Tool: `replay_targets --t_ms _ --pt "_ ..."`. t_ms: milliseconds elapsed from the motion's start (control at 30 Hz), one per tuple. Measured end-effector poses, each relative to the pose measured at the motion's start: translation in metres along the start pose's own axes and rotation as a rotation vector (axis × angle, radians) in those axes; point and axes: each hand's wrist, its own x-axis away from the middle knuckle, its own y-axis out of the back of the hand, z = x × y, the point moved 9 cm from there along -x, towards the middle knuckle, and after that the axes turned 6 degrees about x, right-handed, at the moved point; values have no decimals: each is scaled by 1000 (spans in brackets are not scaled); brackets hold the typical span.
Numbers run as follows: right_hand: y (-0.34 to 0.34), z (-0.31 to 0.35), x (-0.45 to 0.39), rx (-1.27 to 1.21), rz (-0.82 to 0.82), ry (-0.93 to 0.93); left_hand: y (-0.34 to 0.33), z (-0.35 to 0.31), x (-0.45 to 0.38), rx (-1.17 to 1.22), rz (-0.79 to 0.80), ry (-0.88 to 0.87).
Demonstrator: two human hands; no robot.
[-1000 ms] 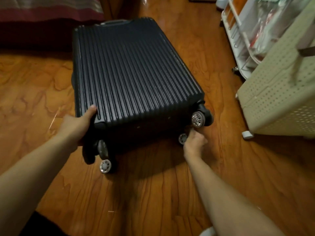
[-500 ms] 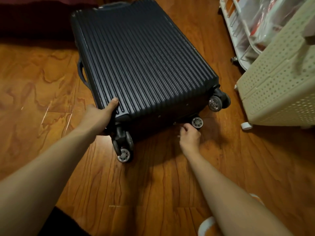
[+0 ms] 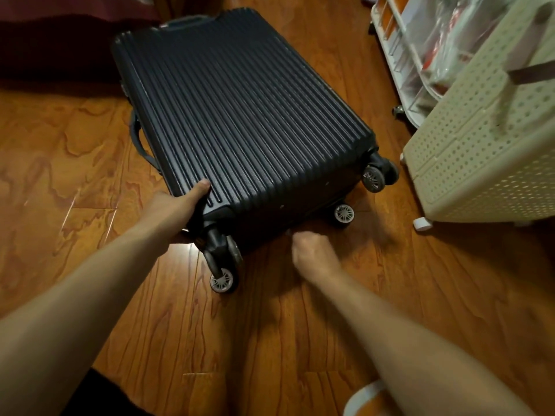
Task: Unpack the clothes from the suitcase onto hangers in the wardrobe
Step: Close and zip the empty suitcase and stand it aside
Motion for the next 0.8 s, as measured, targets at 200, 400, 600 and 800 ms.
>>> replay_targets --t_ms 200,400,600,800 --pt "-14 9 9 -15 28 92 -15 0 5 22 163 -25" --pt "-17 -100 30 -737 -106 -607 -65 3 48 -246 764 -164" --pt "-73 -103 119 -1348 -67 -1094 -81 -9 16 -888 370 -797" --pt "-33 -37 81 -1012 -4 -733 -86 -18 -36 -1386 63 -1162"
